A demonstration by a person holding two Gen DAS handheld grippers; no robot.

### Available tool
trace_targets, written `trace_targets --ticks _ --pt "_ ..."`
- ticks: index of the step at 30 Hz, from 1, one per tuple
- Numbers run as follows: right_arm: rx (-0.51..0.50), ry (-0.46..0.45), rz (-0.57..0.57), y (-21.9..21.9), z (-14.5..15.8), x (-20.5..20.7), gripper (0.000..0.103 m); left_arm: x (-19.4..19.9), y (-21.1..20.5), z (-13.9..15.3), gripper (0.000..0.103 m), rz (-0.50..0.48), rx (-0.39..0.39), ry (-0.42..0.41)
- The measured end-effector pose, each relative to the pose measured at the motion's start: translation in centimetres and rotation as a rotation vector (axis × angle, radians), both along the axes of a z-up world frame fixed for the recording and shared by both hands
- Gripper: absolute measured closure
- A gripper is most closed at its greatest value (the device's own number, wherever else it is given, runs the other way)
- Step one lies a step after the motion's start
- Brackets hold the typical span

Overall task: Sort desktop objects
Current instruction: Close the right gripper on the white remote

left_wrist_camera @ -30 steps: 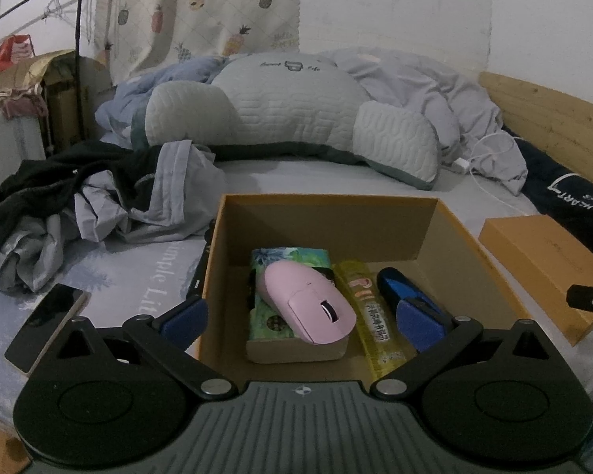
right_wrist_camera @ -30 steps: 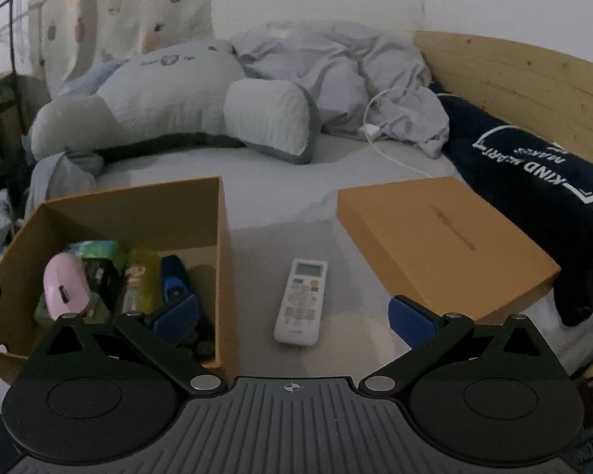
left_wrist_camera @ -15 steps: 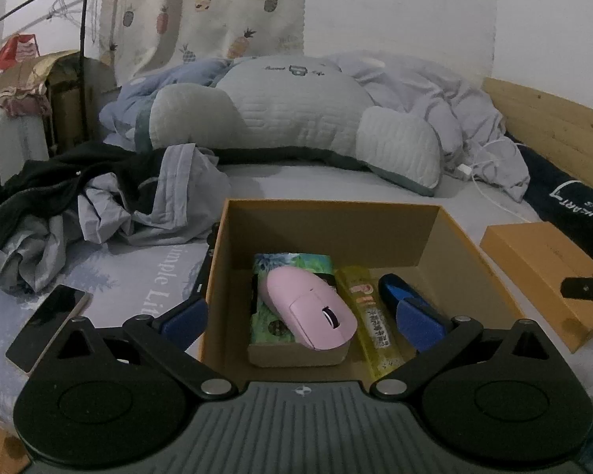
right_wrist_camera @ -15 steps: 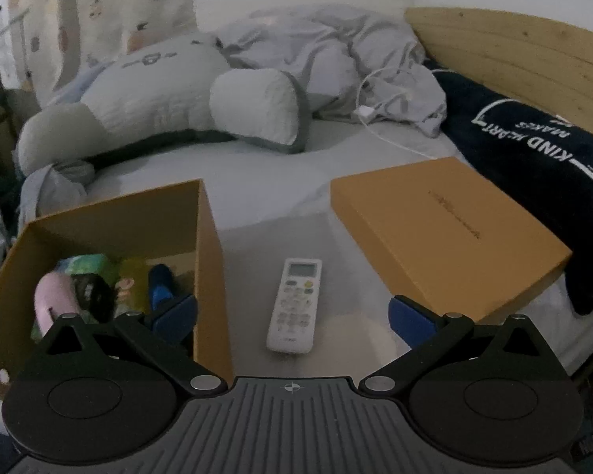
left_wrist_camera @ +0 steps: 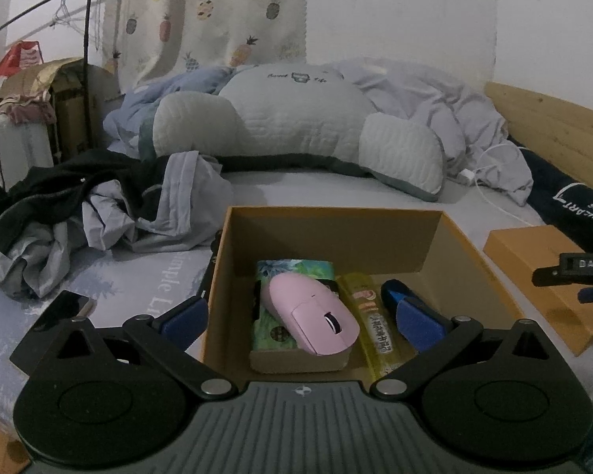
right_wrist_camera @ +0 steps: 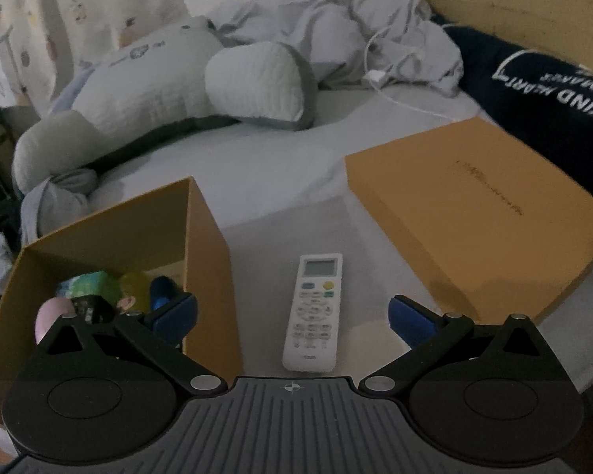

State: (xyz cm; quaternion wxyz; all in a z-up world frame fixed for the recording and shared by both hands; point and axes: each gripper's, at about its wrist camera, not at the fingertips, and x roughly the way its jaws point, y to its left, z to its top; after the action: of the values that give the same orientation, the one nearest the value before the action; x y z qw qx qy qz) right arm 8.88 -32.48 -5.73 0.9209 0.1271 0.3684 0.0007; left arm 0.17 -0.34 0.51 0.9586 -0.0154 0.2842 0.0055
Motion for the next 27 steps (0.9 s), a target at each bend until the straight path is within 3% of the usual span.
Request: trace_targets --ticks 14,17,23,27 --pt "0.090 0.117 -0.008 -1.4 -3.9 5.6 0.001 0.6 -0.3 -1.2 0.000 -0.016 0.008 0.033" --pt "0.092 0.139 -0.006 -1.2 -4.6 6.4 0.011 0.9 -0.3 -1.6 0.000 -0.018 0.011 0.040" --pt "0.068 0.184 0.002 -0.4 -5.7 7.6 0.021 1.2 -0.3 -2.2 0.000 -0.016 0.006 0.056" --pt "0.051 0.215 0.008 0.1 -6.5 8.3 0.023 1.5 0.0 -2.6 0.000 -0.013 -0.002 0.069"
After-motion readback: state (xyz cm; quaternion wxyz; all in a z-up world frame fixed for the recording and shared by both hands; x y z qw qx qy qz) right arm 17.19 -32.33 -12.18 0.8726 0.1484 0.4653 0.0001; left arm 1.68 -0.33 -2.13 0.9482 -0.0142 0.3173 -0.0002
